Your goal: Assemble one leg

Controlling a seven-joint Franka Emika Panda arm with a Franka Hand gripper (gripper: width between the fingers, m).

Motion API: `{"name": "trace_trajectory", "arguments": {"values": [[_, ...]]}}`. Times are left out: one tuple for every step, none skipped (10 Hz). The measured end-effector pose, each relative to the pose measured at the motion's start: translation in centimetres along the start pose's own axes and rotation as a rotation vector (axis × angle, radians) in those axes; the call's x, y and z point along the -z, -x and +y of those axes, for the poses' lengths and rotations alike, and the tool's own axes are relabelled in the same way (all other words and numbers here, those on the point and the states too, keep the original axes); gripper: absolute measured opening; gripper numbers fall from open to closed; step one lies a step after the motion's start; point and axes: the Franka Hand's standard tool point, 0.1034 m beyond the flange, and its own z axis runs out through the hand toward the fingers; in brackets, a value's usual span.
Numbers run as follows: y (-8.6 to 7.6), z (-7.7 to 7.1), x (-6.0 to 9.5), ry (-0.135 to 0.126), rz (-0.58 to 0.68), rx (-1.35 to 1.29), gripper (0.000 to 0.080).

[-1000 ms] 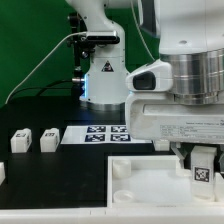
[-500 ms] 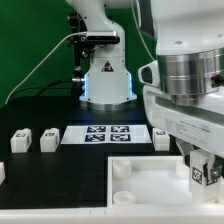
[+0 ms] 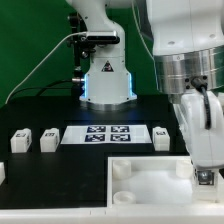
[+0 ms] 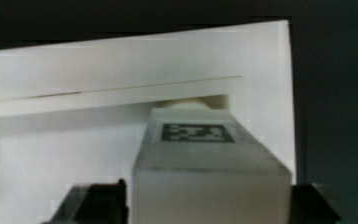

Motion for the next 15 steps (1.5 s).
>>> {"name": "trace_trajectory", "arguments": {"values": [[0.1,0.0,0.0,0.000,0.000,0.003,0.0527],[0.2,-0.3,0.3,0.002,0.002,0.203,0.0527],[0.7,-0.6,0.6,0.006,-0.004,0.413,0.0626],[1.4,-0.5,0.6,0.005,-0.011,0.574,0.0643],[1.6,-0.4,0.5,0.003,-0.014,0.686,0.0648],[1.5,-0.4,0.5,0.003,-0.013,0.767,0.0648],[1.4,-0.4,0.5,0.002,-0.013,0.882,0.0648],[1.2,-0.4,0.5,0.010,-0.008,1.033,0.0649],[0.7,-0.3,0.4,0.038,0.007,1.220,0.0649],[0.5,-0.6,0.5,0.050,0.024,1.385,0.0649],[0.6,-0.6,0.5,0.061,0.034,1.517,0.0649],[0.6,-0.6,0.4,0.058,0.032,1.459,0.0527],[0.5,-0.6,0.4,0.058,0.033,1.457,0.0392],[0.6,-0.6,0.4,0.056,0.032,1.424,0.0392],[0.5,-0.5,0.4,0.053,0.034,1.283,0.0292]]}}
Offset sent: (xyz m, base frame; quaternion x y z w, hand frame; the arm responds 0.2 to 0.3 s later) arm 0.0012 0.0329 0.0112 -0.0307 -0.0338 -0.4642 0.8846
